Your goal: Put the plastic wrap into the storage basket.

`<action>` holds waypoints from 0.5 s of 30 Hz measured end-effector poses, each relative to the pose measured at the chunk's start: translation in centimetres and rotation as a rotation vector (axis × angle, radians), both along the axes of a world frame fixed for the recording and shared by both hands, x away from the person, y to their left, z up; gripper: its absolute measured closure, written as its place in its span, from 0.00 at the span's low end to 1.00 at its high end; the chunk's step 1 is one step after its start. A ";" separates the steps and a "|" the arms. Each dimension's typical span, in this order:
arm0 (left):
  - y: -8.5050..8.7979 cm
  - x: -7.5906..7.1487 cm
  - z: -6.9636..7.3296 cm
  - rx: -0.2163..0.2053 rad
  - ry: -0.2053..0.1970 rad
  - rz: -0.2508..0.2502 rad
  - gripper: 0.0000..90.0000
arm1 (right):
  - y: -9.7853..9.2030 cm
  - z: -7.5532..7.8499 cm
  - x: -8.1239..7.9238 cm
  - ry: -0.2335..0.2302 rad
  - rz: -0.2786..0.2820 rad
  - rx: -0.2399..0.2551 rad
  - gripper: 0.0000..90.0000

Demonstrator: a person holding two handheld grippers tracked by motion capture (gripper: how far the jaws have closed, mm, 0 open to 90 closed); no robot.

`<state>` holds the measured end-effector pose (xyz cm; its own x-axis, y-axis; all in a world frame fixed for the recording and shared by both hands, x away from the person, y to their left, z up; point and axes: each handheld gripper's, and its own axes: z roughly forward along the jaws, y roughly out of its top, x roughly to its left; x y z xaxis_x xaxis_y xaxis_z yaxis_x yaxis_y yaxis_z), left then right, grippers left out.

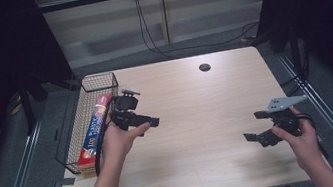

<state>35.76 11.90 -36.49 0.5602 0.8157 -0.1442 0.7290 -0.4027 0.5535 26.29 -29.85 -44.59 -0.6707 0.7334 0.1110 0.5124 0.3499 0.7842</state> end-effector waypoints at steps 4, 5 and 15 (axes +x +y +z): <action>-0.4 -0.2 -0.3 -0.001 -0.001 -0.028 0.07 | 0.0 0.0 0.0 0.000 0.003 -0.001 0.07; -0.6 -0.3 -0.4 -0.007 -0.006 -0.030 0.07 | 0.0 0.0 0.0 0.002 0.005 -0.001 0.07; -1.6 -1.1 -1.8 -0.009 -0.006 -0.082 0.07 | 0.1 -0.1 0.1 0.001 0.004 -0.007 0.07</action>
